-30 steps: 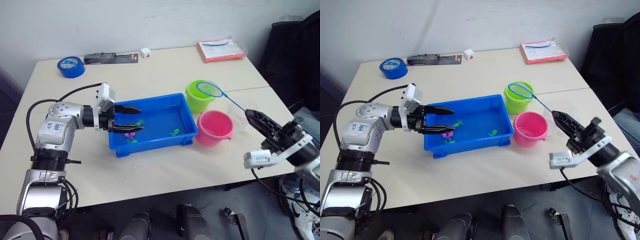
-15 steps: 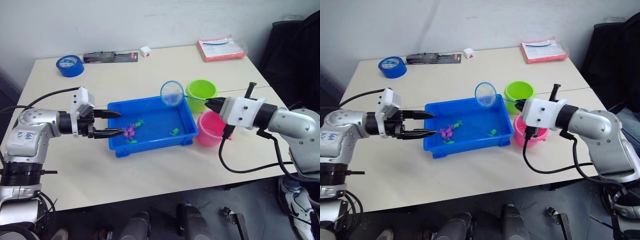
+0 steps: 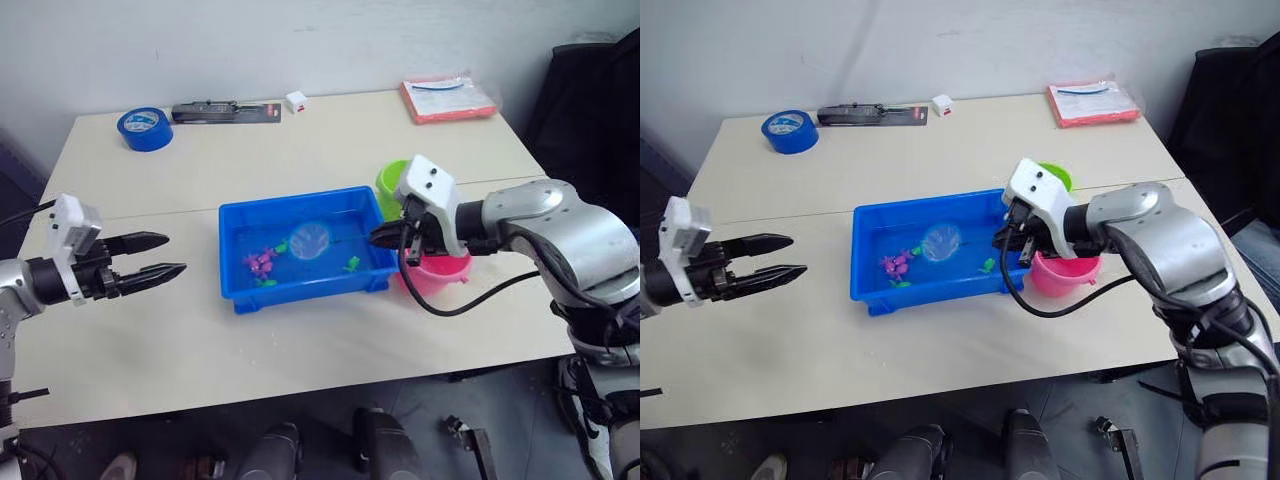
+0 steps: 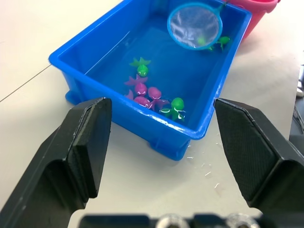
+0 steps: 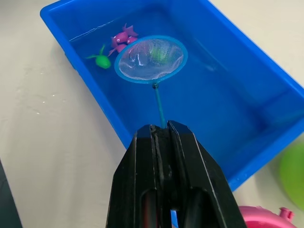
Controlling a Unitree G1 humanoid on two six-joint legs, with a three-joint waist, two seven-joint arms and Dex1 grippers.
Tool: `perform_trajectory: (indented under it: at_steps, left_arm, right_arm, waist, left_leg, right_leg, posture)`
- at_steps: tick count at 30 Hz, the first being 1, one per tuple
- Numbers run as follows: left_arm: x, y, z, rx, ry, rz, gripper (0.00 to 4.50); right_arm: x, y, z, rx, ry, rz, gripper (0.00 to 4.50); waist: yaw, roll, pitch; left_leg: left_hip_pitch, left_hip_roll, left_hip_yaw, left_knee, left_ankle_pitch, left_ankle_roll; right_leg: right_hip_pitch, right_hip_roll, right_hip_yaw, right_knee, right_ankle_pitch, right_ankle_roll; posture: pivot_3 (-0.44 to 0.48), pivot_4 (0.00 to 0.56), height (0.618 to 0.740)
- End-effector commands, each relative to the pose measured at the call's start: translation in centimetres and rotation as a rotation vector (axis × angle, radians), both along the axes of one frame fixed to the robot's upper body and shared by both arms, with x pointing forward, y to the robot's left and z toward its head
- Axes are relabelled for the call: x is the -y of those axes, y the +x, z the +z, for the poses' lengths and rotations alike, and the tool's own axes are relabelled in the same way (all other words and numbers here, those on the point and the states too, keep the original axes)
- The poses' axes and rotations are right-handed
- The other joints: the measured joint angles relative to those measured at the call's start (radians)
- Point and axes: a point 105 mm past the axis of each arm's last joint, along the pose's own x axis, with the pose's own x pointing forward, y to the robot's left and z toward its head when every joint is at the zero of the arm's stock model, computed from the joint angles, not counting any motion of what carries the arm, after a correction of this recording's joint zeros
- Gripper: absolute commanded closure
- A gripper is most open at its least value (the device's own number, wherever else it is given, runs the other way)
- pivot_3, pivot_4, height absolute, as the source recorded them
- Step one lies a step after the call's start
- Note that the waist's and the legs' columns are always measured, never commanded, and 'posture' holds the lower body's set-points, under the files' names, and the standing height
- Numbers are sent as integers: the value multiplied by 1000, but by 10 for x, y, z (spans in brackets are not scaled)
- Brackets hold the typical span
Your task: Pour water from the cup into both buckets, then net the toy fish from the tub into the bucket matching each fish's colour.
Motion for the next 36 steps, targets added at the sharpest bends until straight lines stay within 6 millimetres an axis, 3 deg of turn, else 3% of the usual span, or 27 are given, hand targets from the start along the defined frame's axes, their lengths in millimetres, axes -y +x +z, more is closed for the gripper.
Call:
perform_trajectory:
  at_steps: [1, 18, 25, 36]
  left_arm:
    - [-1, -9, 8, 30, 11, 0, 791]
    - [10, -12, 4, 28, -11, -4, 791]
    - [0, -23, -5, -35, 23, 21, 791]
    - [-5, -28, -2, -23, 29, 51, 791]
  right_arm:
    - [-8, 2, 5, -29, 6, -9, 3707]
    - [-28, 14, -21, -141, -69, -50, 3707]
    - [-40, 20, -30, -159, -75, -52, 3707]
    - [-59, 23, -34, -186, -30, -40, 3707]
  waist:
    - [-3, 0, 0]
    - [-8, 0, 0]
    - [-13, 0, 0]
    - [-28, 0, 0]
  left_leg:
    - [0, 0, 0, 0, 0, 0]
    - [0, 1, 1, -3, 0, 0]
    - [0, 1, 2, -4, 0, 0]
    - [0, 1, 1, -5, 0, 0]
  right_leg:
    - [0, 0, 0, 0, 0, 0]
    - [-2, 1, -1, 0, 0, 0]
    - [-3, 1, -1, 0, 0, 0]
    - [-3, 1, -1, 0, 0, -1]
  posture:
    - [0, 150, 740]
    - [0, 150, 740]
    - [0, 150, 740]
    - [0, 150, 740]
